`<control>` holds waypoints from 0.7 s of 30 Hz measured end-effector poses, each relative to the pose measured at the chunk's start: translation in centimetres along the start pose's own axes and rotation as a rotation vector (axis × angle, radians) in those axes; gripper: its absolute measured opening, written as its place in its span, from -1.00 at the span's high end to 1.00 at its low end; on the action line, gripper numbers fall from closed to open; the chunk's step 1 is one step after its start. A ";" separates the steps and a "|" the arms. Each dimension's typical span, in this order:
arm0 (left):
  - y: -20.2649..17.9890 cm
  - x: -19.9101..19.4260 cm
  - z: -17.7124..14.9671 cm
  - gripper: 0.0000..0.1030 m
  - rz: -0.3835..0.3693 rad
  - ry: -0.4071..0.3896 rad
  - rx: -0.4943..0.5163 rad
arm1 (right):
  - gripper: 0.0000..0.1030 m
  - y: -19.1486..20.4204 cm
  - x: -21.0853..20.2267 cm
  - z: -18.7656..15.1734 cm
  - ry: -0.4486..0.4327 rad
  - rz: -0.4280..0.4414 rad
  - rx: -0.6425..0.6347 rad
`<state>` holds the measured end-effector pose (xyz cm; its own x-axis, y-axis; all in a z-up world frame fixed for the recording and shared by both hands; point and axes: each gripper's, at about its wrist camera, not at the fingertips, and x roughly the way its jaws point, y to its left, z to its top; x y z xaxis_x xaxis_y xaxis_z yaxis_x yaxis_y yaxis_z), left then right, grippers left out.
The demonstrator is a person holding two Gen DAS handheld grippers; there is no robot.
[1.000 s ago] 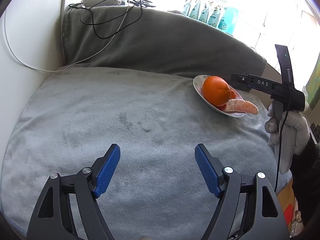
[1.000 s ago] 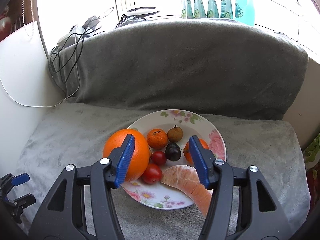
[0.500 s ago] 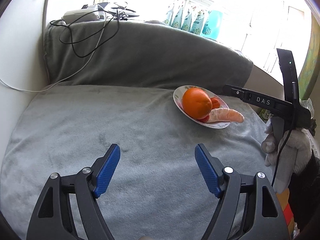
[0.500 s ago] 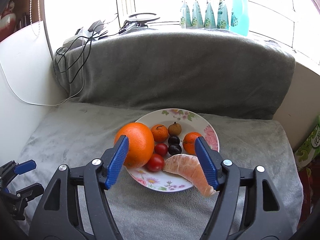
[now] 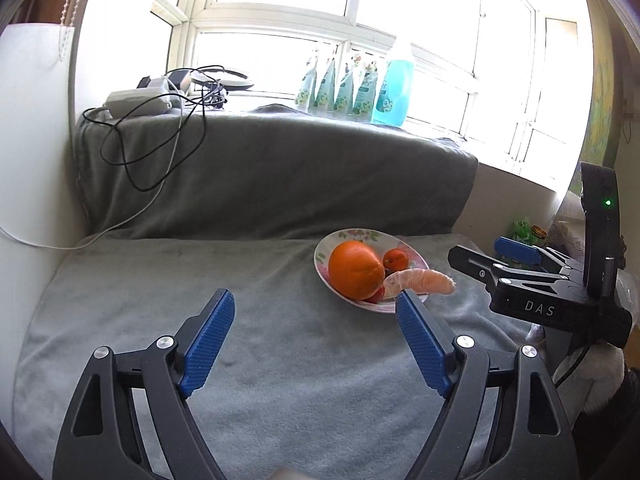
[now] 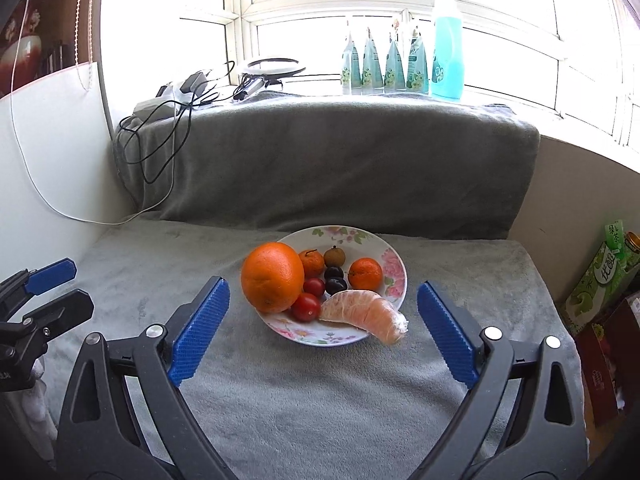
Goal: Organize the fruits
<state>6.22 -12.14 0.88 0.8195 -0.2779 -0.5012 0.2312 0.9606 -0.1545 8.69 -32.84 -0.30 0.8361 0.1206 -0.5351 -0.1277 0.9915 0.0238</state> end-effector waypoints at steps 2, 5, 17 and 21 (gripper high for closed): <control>-0.4 0.2 0.1 -0.61 0.004 0.003 0.014 | -0.89 -0.1 -0.5 -0.3 -0.003 -0.009 0.004; -1.1 0.5 0.0 -0.61 0.014 0.014 0.027 | -0.99 -0.1 -1.3 -0.7 -0.018 -0.030 0.004; -1.8 0.9 -0.5 -0.61 0.042 0.060 0.029 | -1.00 -1.0 -1.8 -1.4 -0.013 -0.035 0.053; -1.7 0.9 -0.4 -0.61 0.045 0.065 0.021 | -1.00 -1.1 -1.7 -1.3 -0.011 -0.035 0.056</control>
<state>6.29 -14.06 0.34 0.7936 -0.2343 -0.5614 0.2069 0.9718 -0.1130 6.70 -34.15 -0.52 0.8454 0.0858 -0.5272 -0.0686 0.9963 0.0522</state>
